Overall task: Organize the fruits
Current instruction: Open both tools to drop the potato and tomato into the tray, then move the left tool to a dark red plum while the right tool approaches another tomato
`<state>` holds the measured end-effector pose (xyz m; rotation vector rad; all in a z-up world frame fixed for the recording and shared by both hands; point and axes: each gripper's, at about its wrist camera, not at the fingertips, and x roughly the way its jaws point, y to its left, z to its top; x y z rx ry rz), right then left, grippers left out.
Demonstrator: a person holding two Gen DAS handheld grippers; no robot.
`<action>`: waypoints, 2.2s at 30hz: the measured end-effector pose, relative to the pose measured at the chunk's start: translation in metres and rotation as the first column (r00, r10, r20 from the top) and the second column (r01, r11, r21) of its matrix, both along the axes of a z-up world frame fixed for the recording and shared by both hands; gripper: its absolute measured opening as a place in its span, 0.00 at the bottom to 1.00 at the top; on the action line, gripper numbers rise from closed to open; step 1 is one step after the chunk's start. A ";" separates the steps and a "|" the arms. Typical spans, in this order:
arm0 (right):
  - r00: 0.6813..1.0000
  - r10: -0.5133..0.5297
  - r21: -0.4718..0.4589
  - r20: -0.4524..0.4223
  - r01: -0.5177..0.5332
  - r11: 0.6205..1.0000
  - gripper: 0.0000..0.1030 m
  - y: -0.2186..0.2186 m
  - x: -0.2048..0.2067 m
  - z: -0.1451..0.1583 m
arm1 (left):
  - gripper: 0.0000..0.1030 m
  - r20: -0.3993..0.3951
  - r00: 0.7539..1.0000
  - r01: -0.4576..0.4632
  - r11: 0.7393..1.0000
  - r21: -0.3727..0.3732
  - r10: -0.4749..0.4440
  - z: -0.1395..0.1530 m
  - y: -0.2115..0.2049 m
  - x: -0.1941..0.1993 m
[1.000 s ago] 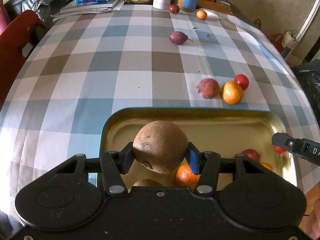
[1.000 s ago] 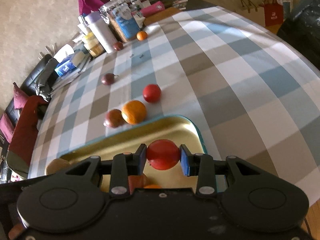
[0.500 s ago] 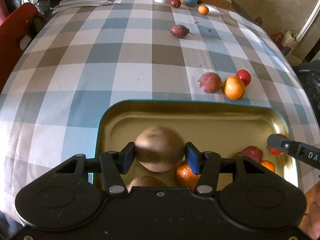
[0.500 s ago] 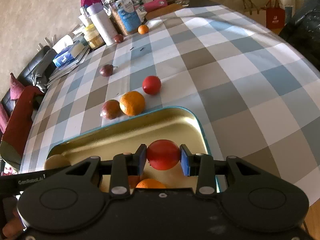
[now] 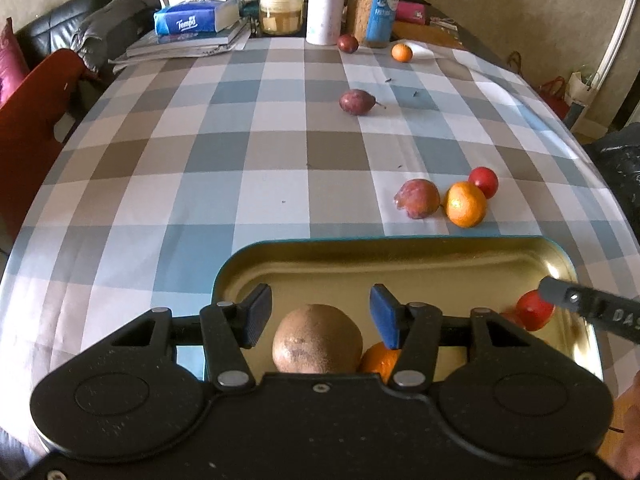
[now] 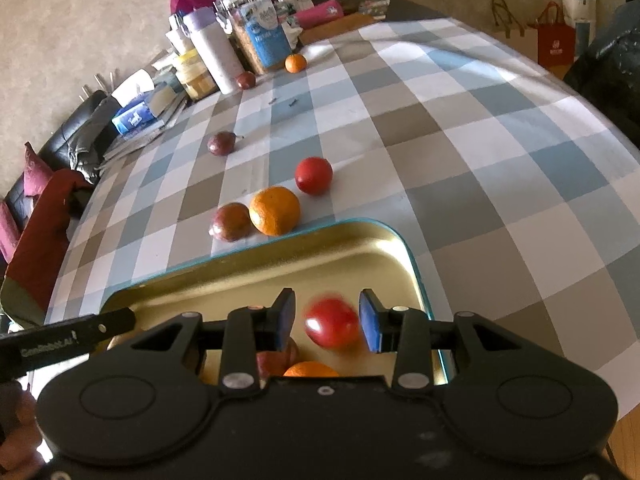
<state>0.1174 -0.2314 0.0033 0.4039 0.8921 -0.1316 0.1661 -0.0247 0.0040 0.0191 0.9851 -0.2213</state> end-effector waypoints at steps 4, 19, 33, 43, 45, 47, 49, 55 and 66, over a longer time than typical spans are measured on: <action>1.000 0.001 -0.025 0.031 0.000 1.000 0.38 0.001 -0.002 0.006 | 0.58 -0.005 1.000 -0.012 1.000 0.007 0.012 -0.002 0.000 0.001; 0.999 -0.025 -0.049 0.021 0.026 0.998 0.38 -0.003 0.027 0.009 | 0.58 0.072 0.994 -0.086 0.996 0.027 0.084 0.017 -0.004 0.027; 0.994 -0.101 -0.041 0.034 0.102 0.994 0.38 -0.009 0.094 0.025 | 0.58 0.129 0.982 -0.140 0.990 0.030 0.136 0.037 -0.030 0.079; 0.981 -0.193 -0.047 -0.005 0.193 0.980 0.38 -0.011 0.140 0.013 | 0.59 0.117 0.982 -0.153 0.988 0.003 0.151 0.033 -0.051 0.124; 0.979 -0.206 -0.046 -0.016 0.205 0.978 0.38 -0.012 0.147 0.008 | 0.59 0.112 0.980 -0.163 0.987 -0.005 0.163 0.030 -0.053 0.132; 0.975 -0.219 -0.046 -0.027 0.218 0.975 0.38 -0.013 0.152 0.002 | 0.59 0.113 0.977 -0.182 0.983 -0.004 0.181 0.027 -0.055 0.139; 0.972 -0.232 -0.045 -0.038 0.231 0.972 0.38 -0.014 0.157 -0.003 | 0.59 0.116 0.974 -0.196 0.981 -0.005 0.196 0.024 -0.056 0.146; 0.964 -0.261 -0.037 -0.058 0.260 0.965 0.38 -0.019 0.163 -0.017 | 0.59 0.128 0.969 -0.209 0.978 -0.017 0.210 0.014 -0.061 0.163; 0.952 -0.300 -0.042 -0.061 0.298 0.954 0.38 -0.024 0.163 -0.020 | 0.59 0.157 0.967 -0.198 0.980 -0.026 0.199 -0.005 -0.080 0.196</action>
